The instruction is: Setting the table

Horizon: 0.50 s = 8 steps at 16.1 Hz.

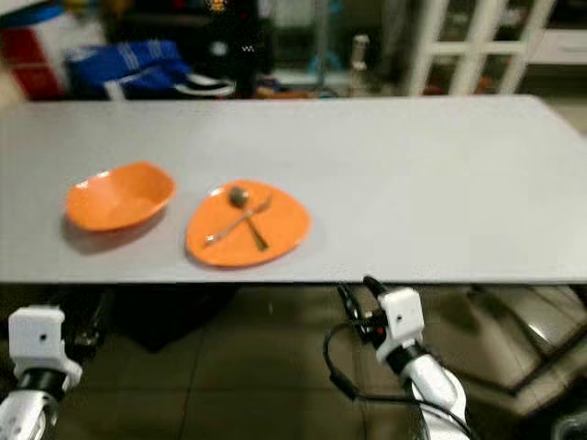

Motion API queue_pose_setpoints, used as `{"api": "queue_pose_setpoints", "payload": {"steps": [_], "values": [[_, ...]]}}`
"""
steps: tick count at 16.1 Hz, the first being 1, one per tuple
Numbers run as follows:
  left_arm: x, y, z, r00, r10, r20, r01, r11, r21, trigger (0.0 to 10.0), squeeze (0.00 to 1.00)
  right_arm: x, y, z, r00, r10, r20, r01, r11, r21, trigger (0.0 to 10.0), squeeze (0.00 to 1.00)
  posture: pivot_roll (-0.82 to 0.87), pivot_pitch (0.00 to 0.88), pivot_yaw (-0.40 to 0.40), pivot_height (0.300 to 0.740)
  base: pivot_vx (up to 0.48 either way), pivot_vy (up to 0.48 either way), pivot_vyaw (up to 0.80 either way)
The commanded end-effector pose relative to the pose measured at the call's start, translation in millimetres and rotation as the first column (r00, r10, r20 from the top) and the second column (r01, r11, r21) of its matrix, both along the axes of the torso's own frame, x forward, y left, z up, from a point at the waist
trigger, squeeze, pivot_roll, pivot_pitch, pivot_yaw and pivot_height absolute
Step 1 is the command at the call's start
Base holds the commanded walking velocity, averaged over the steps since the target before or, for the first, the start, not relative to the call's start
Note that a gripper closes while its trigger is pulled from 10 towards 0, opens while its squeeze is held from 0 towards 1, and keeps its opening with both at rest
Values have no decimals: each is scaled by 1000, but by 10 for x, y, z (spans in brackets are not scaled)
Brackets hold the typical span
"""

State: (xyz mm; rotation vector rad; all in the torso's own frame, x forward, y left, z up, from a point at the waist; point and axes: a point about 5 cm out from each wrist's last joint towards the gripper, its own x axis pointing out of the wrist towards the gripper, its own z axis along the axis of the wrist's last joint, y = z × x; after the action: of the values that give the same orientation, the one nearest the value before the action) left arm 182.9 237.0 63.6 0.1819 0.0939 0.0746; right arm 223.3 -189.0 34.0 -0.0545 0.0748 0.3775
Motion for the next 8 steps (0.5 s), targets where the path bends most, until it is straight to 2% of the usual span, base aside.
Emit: {"api": "queue_pose_setpoints", "payload": {"steps": [1,3,8], "values": [[24,-49,15,1000,4,-6,-4,1000,-13,10000,0,4,-25,23,1000,-1,11,1,1000,3,10000,0,-128,15,73,740,0,0,0],[60,-153,106,1000,-9,6,9,1000,-27,10000,0,1,-38,21,1000,0,9,0,1000,2,10000,0,-131,18,71,740,0,0,0],[116,-233,185,1000,2,5,-2,998,-62,10000,0,19,-33,14,1000,11,-6,-11,1000,8,10000,0,-131,19,66,740,-248,414,0]]}}
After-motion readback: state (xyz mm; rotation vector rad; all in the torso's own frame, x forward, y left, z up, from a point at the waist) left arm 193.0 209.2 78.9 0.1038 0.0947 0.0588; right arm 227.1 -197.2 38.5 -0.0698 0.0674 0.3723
